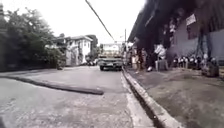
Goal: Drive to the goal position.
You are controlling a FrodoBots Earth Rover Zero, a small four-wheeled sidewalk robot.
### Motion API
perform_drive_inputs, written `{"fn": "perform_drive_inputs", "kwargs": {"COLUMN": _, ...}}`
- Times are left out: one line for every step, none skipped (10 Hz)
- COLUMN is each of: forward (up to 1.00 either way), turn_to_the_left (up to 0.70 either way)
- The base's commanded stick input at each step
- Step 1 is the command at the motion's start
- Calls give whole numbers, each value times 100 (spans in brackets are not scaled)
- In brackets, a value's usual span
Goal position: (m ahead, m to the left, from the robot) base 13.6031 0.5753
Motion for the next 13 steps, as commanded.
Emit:
{"fn": "perform_drive_inputs", "kwargs": {"forward": 100, "turn_to_the_left": -2}}
{"fn": "perform_drive_inputs", "kwargs": {"forward": 100, "turn_to_the_left": -23}}
{"fn": "perform_drive_inputs", "kwargs": {"forward": 100, "turn_to_the_left": -2}}
{"fn": "perform_drive_inputs", "kwargs": {"forward": 100, "turn_to_the_left": -24}}
{"fn": "perform_drive_inputs", "kwargs": {"forward": 100, "turn_to_the_left": -4}}
{"fn": "perform_drive_inputs", "kwargs": {"forward": 100, "turn_to_the_left": -26}}
{"fn": "perform_drive_inputs", "kwargs": {"forward": 100, "turn_to_the_left": -27}}
{"fn": "perform_drive_inputs", "kwargs": {"forward": 100, "turn_to_the_left": -27}}
{"fn": "perform_drive_inputs", "kwargs": {"forward": 100, "turn_to_the_left": -27}}
{"fn": "perform_drive_inputs", "kwargs": {"forward": 100, "turn_to_the_left": -1}}
{"fn": "perform_drive_inputs", "kwargs": {"forward": 100, "turn_to_the_left": 0}}
{"fn": "perform_drive_inputs", "kwargs": {"forward": 100, "turn_to_the_left": 27}}
{"fn": "perform_drive_inputs", "kwargs": {"forward": 100, "turn_to_the_left": 27}}
